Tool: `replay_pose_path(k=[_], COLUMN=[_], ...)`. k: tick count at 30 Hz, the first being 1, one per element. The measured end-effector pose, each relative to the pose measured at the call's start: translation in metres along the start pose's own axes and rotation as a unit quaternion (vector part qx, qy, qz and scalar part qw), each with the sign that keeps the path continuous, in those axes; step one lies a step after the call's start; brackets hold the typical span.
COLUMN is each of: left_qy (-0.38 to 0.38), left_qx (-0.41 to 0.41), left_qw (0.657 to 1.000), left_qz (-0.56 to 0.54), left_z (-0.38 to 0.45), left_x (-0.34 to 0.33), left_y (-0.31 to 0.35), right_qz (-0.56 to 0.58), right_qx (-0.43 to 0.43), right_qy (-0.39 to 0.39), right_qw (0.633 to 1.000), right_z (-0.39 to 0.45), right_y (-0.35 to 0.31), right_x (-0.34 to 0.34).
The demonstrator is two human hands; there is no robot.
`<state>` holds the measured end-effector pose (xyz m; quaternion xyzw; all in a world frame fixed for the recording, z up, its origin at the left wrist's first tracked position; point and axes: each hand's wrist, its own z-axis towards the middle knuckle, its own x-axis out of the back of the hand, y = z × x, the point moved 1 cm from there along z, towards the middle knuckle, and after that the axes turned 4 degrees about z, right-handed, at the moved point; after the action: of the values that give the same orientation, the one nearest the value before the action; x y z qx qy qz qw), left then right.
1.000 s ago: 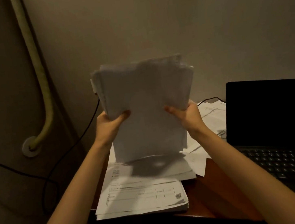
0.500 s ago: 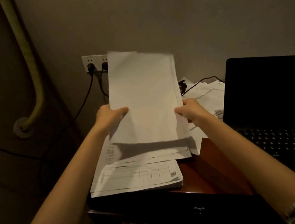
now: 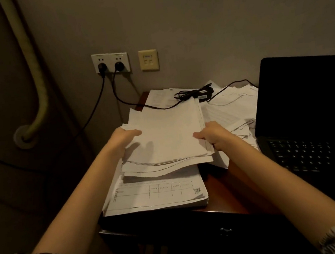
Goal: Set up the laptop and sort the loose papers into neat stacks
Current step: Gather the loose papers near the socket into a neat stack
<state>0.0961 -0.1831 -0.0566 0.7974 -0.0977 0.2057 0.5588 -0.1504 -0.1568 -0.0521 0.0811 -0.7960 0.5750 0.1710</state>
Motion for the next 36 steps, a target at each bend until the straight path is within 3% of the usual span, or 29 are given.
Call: replay_pose_path(k=[3, 6, 9, 13, 17, 21, 29, 33, 36], left_qy=[0.009, 0.061, 0.120, 0.130, 0.105, 0.111, 0.098, 0.066, 0.025], left_qx=[-0.040, -0.131, -0.238, -0.341, -0.347, -0.355, -0.371, -0.347, -0.314], left_qw=[0.998, 0.984, 0.953, 0.912, 0.908, 0.902, 0.885, 0.902, 0.924], left_qz=[-0.038, -0.106, -0.144, -0.188, -0.210, -0.217, -0.265, -0.249, -0.215], left_z=[-0.007, -0.015, -0.029, -0.043, -0.044, -0.046, -0.057, -0.054, -0.049], left_x=[0.011, 0.020, 0.029, 0.045, 0.056, 0.060, 0.065, 0.063, 0.063], left_y=[-0.003, 0.002, 0.013, 0.020, 0.017, 0.011, 0.024, 0.028, 0.017], right_qz=[0.044, 0.081, 0.105, 0.151, 0.189, 0.182, 0.249, 0.190, 0.226], right_qx=[0.123, 0.223, 0.280, 0.324, 0.337, 0.304, 0.331, 0.342, 0.328], right_qy=[0.024, 0.059, 0.074, 0.079, 0.044, -0.010, -0.008, -0.053, -0.047], right_qw=[0.991, 0.970, 0.951, 0.931, 0.921, 0.935, 0.910, 0.919, 0.916], right_z=[-0.010, -0.023, -0.031, -0.039, -0.042, -0.039, -0.045, -0.044, -0.043], right_y=[-0.005, -0.019, -0.033, -0.049, -0.051, -0.040, -0.048, -0.053, -0.049], right_x=[-0.001, -0.001, -0.002, -0.002, -0.006, -0.019, -0.023, -0.027, -0.027])
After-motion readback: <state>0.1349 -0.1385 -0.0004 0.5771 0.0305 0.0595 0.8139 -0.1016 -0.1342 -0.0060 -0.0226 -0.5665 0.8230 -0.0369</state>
